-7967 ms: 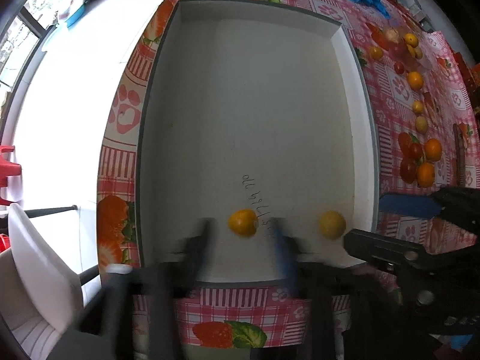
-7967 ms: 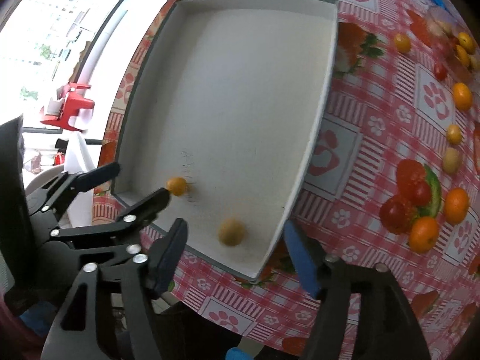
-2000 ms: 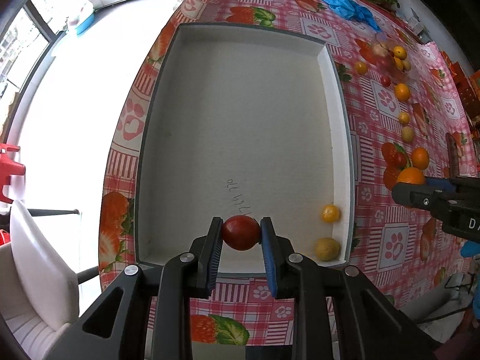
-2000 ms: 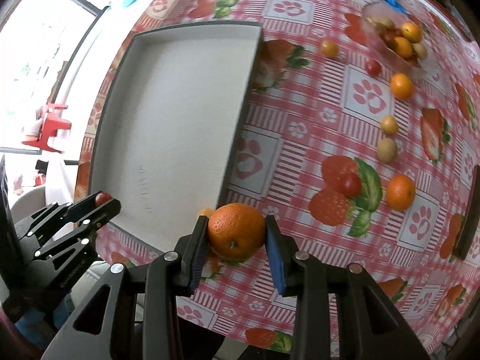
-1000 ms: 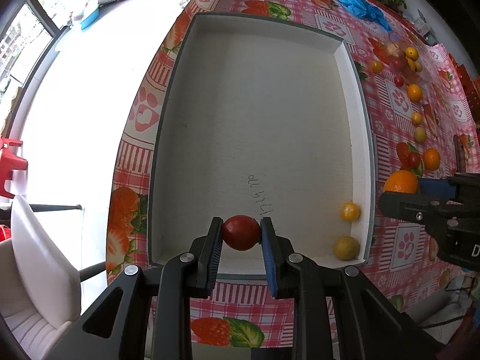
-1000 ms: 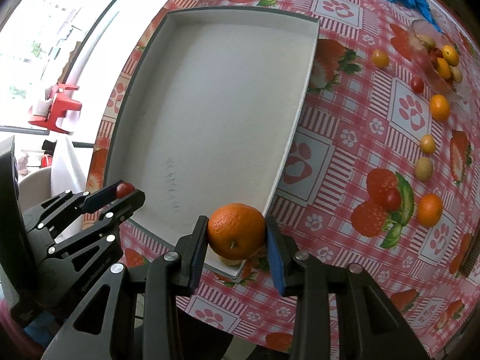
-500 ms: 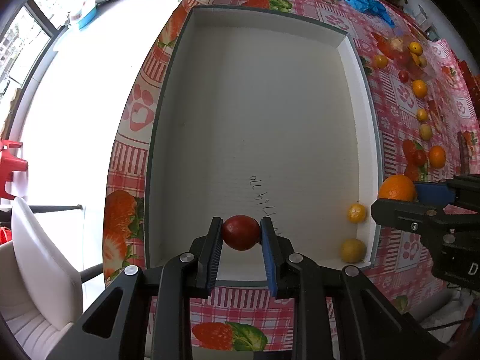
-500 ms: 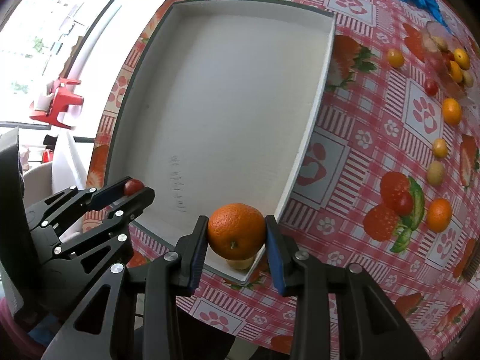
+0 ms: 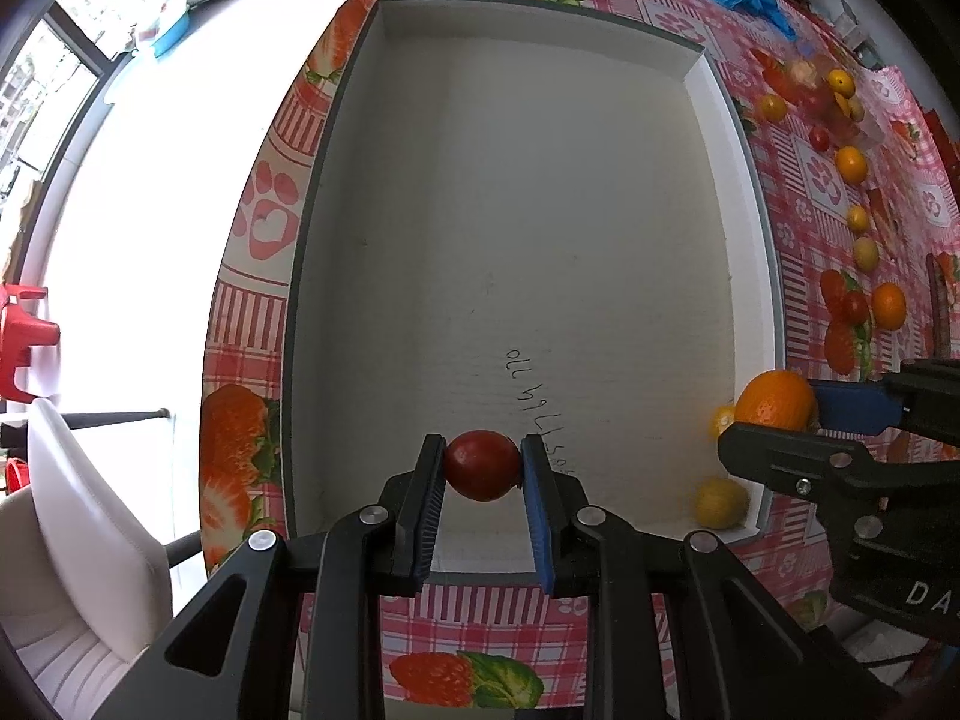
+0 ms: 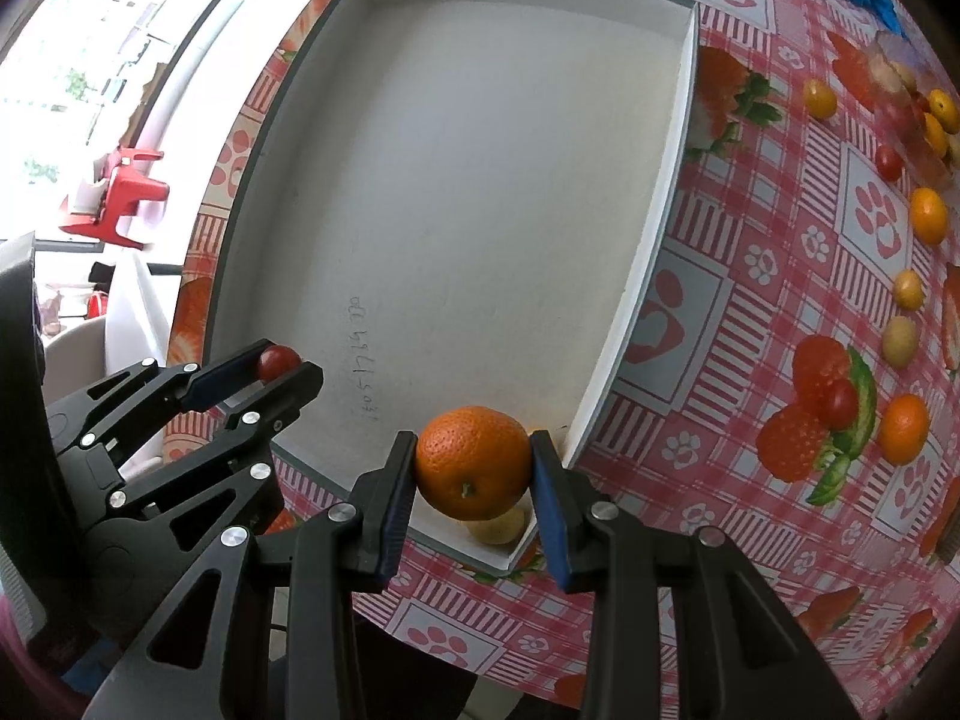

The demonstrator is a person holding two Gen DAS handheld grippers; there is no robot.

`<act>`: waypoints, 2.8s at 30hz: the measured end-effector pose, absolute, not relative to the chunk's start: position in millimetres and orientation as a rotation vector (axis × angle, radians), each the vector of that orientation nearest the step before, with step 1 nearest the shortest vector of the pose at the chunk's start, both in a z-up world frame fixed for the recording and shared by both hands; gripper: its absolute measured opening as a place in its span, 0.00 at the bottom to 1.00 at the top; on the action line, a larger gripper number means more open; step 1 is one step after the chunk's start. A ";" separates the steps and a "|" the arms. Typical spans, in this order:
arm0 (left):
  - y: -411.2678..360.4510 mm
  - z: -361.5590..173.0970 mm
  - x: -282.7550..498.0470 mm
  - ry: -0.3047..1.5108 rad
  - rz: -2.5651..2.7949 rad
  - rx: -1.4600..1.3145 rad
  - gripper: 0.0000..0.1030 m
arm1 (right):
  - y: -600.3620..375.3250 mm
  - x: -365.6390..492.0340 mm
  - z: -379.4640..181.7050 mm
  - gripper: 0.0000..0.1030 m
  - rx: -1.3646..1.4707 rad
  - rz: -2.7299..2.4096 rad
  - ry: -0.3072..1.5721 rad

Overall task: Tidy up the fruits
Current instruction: 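Carry the tomato and orange into the white tray and open both tools, then lift both open tools away from the tray toward the loose fruit, then grasp a yellow cherry tomato with the left tool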

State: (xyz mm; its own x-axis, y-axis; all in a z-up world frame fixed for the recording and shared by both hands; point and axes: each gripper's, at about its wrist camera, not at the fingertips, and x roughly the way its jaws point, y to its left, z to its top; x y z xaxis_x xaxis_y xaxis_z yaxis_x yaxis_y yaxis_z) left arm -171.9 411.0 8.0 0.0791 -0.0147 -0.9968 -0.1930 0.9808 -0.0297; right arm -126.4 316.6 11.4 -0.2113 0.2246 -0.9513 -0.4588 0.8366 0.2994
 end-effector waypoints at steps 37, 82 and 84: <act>367.0 26.8 -149.1 1.482 0.144 -0.056 0.84 | 235.4 -90.2 25.7 0.89 -0.046 0.414 1.622; 226.2 -18.0 74.3 1.402 0.030 0.043 0.68 | -114.3 -131.6 -2.9 1.00 0.284 0.066 1.696; 227.6 -19.3 75.8 1.391 0.030 0.031 0.68 | -119.7 -129.9 -1.1 1.00 0.279 0.069 1.691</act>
State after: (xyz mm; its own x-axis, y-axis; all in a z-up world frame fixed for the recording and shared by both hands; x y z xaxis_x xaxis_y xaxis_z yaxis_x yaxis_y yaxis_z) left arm 75.8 227.6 -19.3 0.1788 0.0398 -0.9831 -0.0030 0.9992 0.0399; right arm -129.9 -119.7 -1.1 -0.1140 0.2233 -0.9681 0.1434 0.9679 0.2063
